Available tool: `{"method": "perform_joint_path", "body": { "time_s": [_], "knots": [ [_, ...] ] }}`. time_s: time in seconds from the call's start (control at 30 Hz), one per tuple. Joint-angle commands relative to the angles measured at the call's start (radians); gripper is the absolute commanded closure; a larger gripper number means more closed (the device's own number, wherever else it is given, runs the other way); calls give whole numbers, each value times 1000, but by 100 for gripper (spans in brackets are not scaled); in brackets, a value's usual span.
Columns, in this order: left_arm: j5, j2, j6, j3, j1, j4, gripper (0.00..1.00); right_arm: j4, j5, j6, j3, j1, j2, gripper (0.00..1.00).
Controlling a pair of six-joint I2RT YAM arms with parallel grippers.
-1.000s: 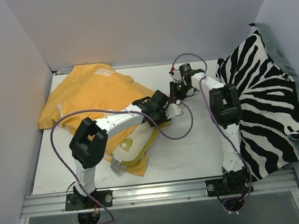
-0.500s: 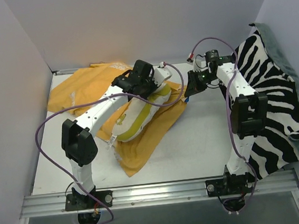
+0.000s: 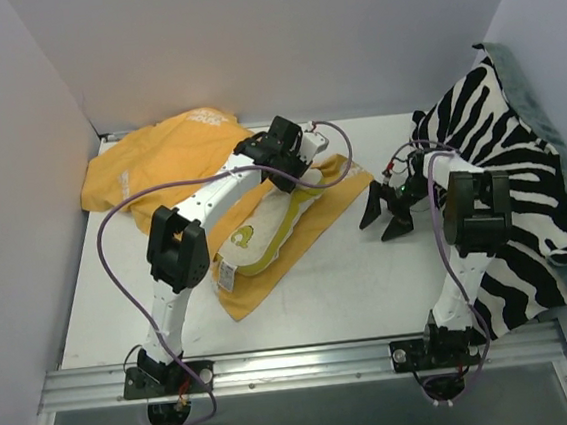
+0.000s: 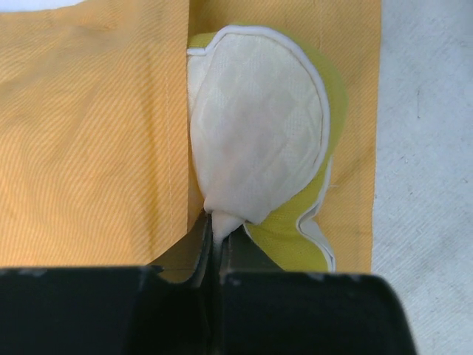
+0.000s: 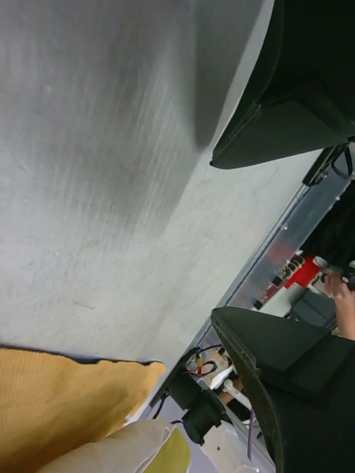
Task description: Put the pillow into the pillowcase
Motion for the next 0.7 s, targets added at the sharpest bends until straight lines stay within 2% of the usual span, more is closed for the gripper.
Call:
{"method": "perform_joint_path", "body": {
  "time_s": [0.0, 0.23, 0.43, 0.5, 0.53, 0.57, 0.6, 0.67],
  "knots": [
    [64, 7, -53, 60, 12, -15, 100, 53, -58, 102, -1, 65, -56, 25],
    [235, -2, -145, 44, 29, -6, 100, 268, -22, 329, 61, 226, 94, 30],
    [221, -38, -188, 31, 47, 5, 100, 362, 37, 498, 192, 331, 264, 31],
    [202, -64, -185, -3, 52, 10, 100, 365, 41, 516, 231, 349, 321, 45],
    [197, -74, -183, -14, 53, 11, 100, 362, 35, 518, 257, 351, 337, 57],
    [180, -90, -185, -28, 56, 14, 100, 362, 32, 512, 256, 351, 341, 86],
    [169, -100, -191, -41, 61, 16, 100, 360, 28, 506, 244, 346, 334, 97],
    [133, -124, -219, -87, 67, 27, 100, 353, -18, 468, 169, 317, 265, 100]
  ]
}}
